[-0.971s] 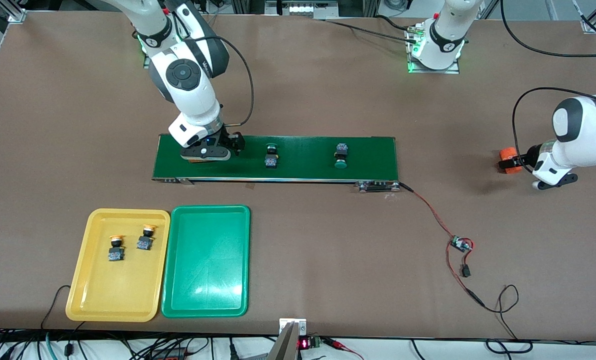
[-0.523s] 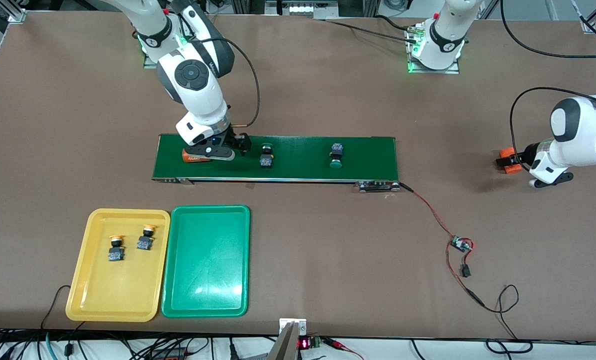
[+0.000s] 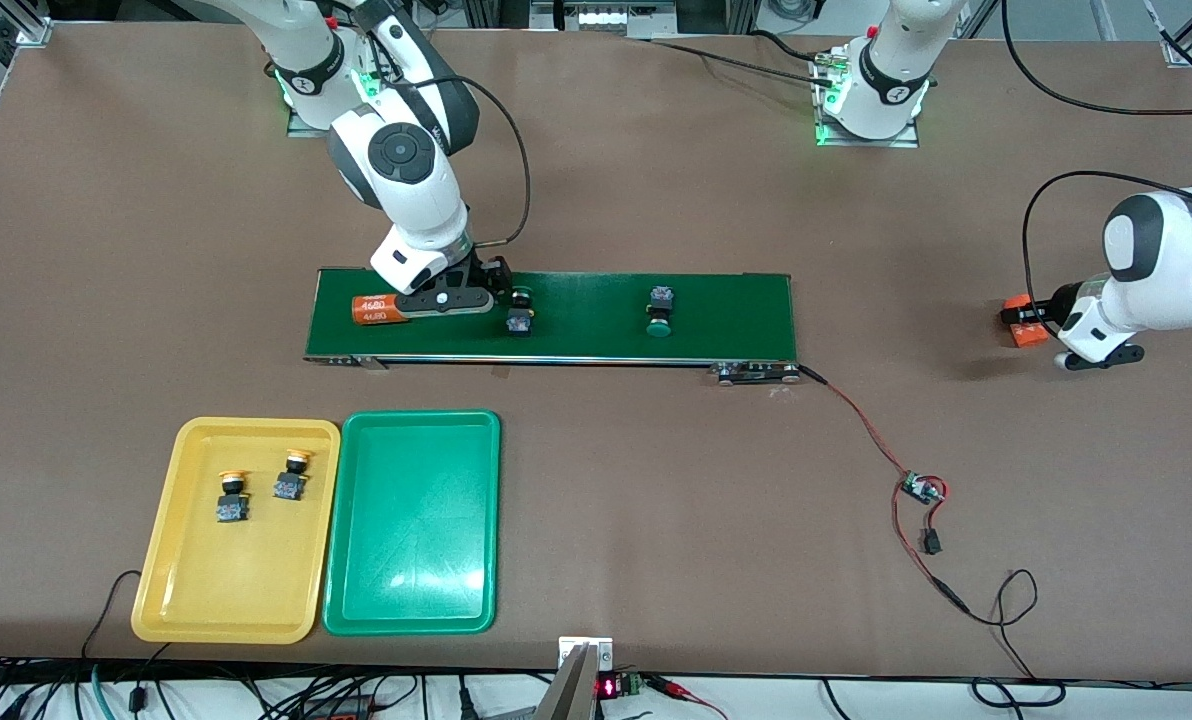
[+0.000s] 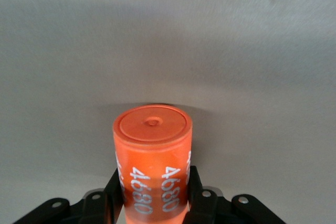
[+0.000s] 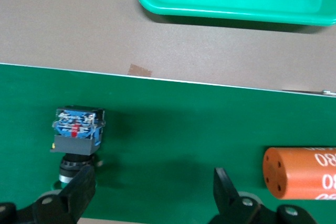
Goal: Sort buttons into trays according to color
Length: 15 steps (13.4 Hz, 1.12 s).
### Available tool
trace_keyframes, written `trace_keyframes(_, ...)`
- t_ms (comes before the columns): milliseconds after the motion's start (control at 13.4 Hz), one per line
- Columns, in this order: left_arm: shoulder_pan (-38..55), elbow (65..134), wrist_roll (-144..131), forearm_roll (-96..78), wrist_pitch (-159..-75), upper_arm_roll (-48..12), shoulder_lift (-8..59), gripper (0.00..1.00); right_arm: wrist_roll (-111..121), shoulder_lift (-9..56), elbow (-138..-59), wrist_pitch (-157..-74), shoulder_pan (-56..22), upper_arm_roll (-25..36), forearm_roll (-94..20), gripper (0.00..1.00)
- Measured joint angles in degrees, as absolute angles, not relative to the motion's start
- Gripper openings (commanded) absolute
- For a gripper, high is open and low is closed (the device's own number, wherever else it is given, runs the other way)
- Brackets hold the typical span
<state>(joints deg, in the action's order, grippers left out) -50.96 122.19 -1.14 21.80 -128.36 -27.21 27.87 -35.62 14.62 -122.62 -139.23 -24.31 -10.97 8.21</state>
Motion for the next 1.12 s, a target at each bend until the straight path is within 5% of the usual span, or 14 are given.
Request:
trace_keyframes(598, -30.17, 121.08, 0.73, 21.82, -128.11, -32.58, 16.61, 0.00, -36.31, 15.95, -122.60, -139.24, -24.29, -10.98, 8.20, 1.00)
trace_keyframes(1121, -21.04, 121.43, 20.28, 21.84, -127.96, -44.14, 15.40, 0.00, -37.52, 16.82, -122.01, -139.33, -23.97, -10.90, 8.12, 1.00)
